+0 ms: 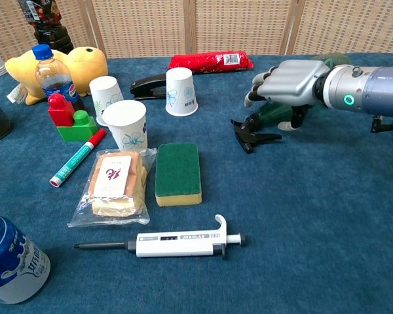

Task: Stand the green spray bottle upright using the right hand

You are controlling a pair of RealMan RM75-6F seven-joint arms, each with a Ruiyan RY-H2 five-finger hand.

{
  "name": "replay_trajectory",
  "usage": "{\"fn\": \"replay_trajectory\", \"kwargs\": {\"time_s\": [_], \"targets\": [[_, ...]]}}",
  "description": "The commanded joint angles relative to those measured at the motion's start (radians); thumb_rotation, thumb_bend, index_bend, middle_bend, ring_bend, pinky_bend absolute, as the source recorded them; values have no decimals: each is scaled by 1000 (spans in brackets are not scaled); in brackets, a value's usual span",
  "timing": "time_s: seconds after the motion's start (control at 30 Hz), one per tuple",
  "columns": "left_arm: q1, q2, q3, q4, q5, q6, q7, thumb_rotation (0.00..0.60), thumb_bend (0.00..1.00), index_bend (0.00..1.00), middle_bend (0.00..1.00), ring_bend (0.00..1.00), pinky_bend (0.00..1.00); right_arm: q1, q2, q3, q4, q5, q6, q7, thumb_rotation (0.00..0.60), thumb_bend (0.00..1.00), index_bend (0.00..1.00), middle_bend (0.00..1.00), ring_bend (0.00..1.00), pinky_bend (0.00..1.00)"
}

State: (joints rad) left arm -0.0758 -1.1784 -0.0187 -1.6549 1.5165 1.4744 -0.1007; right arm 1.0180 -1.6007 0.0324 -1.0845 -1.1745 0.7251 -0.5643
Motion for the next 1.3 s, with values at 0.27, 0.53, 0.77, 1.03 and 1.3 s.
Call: {"fn": "replay_trajectory", "kwargs": {"time_s": [0.27, 0.53, 0.77, 1.03, 1.3], "targets": [[4, 8, 2, 5, 3, 6, -37, 600, 280, 295, 311, 187, 47, -2, -40, -6, 76, -90, 9, 65, 600, 440, 498, 461, 301, 384], [4, 4, 2, 12, -4, 0, -48, 600, 280, 295, 311, 187, 47, -11, -48, 10, 126, -190, 57, 280, 600, 452, 643, 643, 502, 587], [1, 0, 1, 14, -7, -5, -50, 600, 280, 287, 311, 188, 49, -29, -28, 53, 111, -214, 110, 451, 600, 451, 666, 659, 522, 615], [4, 0, 0, 13, -19, -9, -56, 600, 280, 285, 311, 188, 58, -75, 47, 177, -7, -128, 171, 643, 600, 451, 678, 661, 523, 618], [10, -12, 3, 8, -26, -10, -54, 600, 281, 286, 312, 188, 56, -142, 141, 339, -167, 35, 198, 866, 600, 451, 677, 663, 523, 619]]}}
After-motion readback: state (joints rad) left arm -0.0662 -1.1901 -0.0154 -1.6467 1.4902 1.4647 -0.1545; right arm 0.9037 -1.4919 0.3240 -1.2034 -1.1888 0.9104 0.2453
